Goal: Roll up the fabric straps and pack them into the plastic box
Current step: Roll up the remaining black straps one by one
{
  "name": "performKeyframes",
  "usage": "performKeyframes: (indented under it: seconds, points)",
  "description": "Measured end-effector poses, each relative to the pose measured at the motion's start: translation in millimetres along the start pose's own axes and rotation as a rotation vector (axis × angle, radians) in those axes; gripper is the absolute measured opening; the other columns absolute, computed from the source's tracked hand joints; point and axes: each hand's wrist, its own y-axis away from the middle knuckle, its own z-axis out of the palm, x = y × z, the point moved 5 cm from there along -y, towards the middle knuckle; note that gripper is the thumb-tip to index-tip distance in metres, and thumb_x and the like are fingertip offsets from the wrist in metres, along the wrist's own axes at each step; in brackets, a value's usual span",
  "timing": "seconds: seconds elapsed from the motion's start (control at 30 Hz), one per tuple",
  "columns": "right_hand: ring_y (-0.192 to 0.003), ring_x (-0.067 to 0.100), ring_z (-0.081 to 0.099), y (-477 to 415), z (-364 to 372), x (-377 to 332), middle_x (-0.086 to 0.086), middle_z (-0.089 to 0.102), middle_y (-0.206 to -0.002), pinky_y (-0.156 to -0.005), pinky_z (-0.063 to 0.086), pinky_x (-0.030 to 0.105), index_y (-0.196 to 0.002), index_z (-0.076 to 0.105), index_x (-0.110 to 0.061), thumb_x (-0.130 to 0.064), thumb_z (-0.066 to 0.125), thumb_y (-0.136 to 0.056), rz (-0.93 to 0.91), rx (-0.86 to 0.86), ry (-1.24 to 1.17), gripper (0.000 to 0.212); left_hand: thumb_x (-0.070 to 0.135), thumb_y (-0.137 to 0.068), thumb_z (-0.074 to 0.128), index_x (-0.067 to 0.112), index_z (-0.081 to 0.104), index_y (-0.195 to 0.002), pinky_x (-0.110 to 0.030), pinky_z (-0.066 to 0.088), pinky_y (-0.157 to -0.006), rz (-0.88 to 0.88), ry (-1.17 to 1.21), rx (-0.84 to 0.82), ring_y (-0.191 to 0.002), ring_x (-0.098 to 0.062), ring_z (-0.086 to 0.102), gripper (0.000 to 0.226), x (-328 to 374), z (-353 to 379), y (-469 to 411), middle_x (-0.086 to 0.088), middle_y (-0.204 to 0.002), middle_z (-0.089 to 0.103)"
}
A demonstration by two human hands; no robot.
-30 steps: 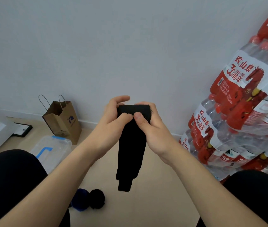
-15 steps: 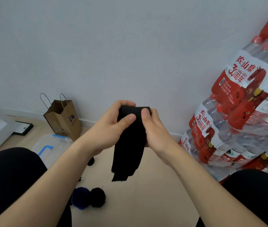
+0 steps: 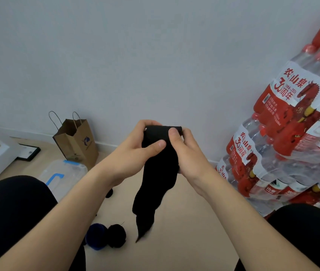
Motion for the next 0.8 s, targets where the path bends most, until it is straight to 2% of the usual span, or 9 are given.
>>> performKeyframes:
  seconds: [0.07,0.17,0.3,0.4,0.5,0.6,0.7,0.77,0.8]
  points:
    - [-0.118,0.024,0.071,2,-1,-2,0.006,0.070,-0.127,-0.105,0.059,0.053,-0.128,0.052,-0.028,-0.043,0.050,-0.113,-0.047,-0.011,0.060,0.022,0.027,-0.101,0.070,0.026,0.057,-0.136,-0.048,0.058,-0.102,-0.070,0.112,-0.007,-0.107,-0.018,0.070,0.037,-4,0,-1,-0.007,-0.121,0.067]
    - [-0.115,0.021,0.071,5,0,-3,0.002,0.068,-0.124,-0.099,0.062,0.047,-0.131,0.050,-0.040,-0.040,0.053,-0.112,-0.076,-0.033,0.103,0.019,0.040,-0.107,0.064,0.030,0.062,-0.133,-0.054,0.064,-0.094,-0.074,0.060,0.008,-0.111,-0.022,0.074,0.028,-3,-4,-2,-0.005,-0.124,0.072]
    - [-0.106,0.017,0.075,6,-6,3,0.000,0.072,-0.121,-0.093,0.064,0.043,-0.140,0.038,-0.048,-0.048,0.059,-0.105,0.079,-0.002,0.091,0.041,0.023,-0.110,0.062,0.030,0.064,-0.130,-0.054,0.068,-0.081,0.012,0.036,0.106,-0.096,-0.022,0.078,0.021,-3,-8,-4,-0.003,-0.116,0.071]
    - [-0.095,0.020,0.078,6,-14,0,0.006,0.078,-0.106,-0.089,0.064,0.045,-0.138,0.036,-0.046,-0.033,0.066,-0.098,0.095,0.016,0.216,0.052,0.012,-0.109,0.063,0.028,0.069,-0.125,-0.045,0.068,-0.082,0.048,0.052,0.142,-0.095,-0.022,0.078,0.024,-7,-4,-6,0.004,-0.111,0.076]
    - [-0.089,0.035,0.078,8,-15,-7,0.024,0.077,-0.101,-0.086,0.063,0.055,-0.120,0.052,-0.043,-0.019,0.064,-0.097,0.049,-0.039,0.245,0.036,0.003,-0.102,0.070,0.026,0.077,-0.116,-0.037,0.067,-0.087,0.035,0.032,0.228,-0.101,-0.019,0.078,0.028,-14,-13,-12,0.012,-0.106,0.079]
    - [-0.074,0.043,0.077,7,-16,-15,0.024,0.080,-0.095,-0.064,0.066,0.049,-0.104,0.077,-0.018,-0.018,0.061,-0.097,0.010,-0.123,-0.036,0.018,-0.002,-0.103,0.060,0.018,0.082,-0.109,-0.033,0.066,-0.081,-0.058,0.106,0.259,-0.104,-0.022,0.076,0.030,-22,-18,-16,-0.002,-0.113,0.079]
    - [-0.094,0.050,0.076,5,-20,-18,0.031,0.077,-0.113,-0.072,0.065,0.046,-0.112,0.077,0.001,-0.013,0.043,-0.088,0.044,-0.246,-0.337,0.044,0.004,-0.095,0.040,0.015,0.085,-0.103,-0.034,0.064,-0.079,-0.134,0.272,0.168,-0.091,-0.019,0.075,0.047,-24,-9,-18,-0.003,-0.102,0.081]
    - [-0.111,0.046,0.075,0,-28,-19,0.029,0.077,-0.119,-0.087,0.066,0.047,-0.121,0.073,0.001,0.005,0.035,-0.080,0.004,-0.278,-0.319,0.055,0.008,-0.081,0.040,0.015,0.084,-0.107,-0.039,0.064,-0.084,-0.118,0.267,0.051,-0.090,-0.020,0.076,0.051,-22,-2,-18,-0.004,-0.099,0.080]
    - [-0.113,0.040,0.076,-2,-31,-21,0.024,0.078,-0.119,-0.090,0.065,0.045,-0.124,0.073,-0.004,0.012,0.037,-0.079,-0.028,-0.281,-0.249,0.060,0.008,-0.077,0.041,0.015,0.082,-0.113,-0.041,0.064,-0.086,-0.095,0.244,-0.024,-0.098,-0.023,0.078,0.055,-21,1,-18,-0.007,-0.106,0.080]
